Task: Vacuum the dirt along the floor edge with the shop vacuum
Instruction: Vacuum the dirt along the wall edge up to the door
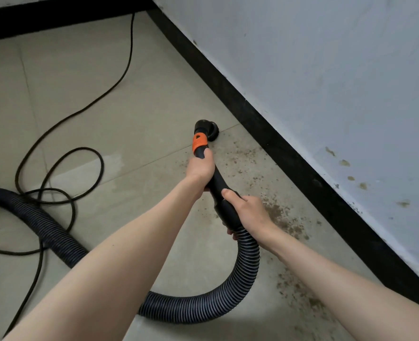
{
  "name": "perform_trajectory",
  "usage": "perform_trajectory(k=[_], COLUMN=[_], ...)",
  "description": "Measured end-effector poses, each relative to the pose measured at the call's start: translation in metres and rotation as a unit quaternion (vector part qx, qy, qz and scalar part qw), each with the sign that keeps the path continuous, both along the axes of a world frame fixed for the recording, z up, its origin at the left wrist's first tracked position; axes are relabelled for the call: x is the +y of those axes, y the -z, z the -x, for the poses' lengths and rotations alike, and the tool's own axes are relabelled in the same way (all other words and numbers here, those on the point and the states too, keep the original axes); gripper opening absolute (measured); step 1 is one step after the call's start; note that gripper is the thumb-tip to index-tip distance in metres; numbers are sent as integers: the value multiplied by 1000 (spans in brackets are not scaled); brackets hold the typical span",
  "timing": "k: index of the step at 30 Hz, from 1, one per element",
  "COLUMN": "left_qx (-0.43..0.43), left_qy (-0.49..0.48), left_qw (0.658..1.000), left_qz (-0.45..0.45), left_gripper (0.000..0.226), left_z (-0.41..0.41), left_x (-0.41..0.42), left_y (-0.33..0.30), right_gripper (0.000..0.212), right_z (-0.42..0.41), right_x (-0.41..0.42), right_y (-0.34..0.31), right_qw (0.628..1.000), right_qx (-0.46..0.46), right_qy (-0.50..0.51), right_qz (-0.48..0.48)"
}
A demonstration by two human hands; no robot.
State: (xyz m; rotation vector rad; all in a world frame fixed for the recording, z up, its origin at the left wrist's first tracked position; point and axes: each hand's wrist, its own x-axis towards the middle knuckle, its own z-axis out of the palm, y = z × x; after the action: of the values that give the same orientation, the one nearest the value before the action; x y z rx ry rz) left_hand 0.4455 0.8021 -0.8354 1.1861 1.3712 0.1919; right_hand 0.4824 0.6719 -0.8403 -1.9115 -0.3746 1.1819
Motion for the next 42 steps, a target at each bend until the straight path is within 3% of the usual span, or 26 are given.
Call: perform_trajectory(k=[15,20,27,36,42], left_qx=[-5,-4,-5,-10,-49], left_qy=[41,56,-62,-174,-179], left_qw=[999,998,998,984,982], left_qz=[2,-34,-15,48,38], left_gripper=[53,50,40,68,50], left_z=[-64,-57,11,121,128], left_x=[8,11,23,47,2], left_y=[15,12,12,26,26], right_gripper=[42,44,38,26,18], right_z=[-45,-40,-4,73,90], right_x=[3,5,20,11,-14], right_y=[14,11,5,-6,-2], right_qw=[997,999,996,963,946], right_qx=[-46,9,25,89,134], right_qy=[54,46,-79,-253,-295], right_qz=[-1,-25,-30,-32,16])
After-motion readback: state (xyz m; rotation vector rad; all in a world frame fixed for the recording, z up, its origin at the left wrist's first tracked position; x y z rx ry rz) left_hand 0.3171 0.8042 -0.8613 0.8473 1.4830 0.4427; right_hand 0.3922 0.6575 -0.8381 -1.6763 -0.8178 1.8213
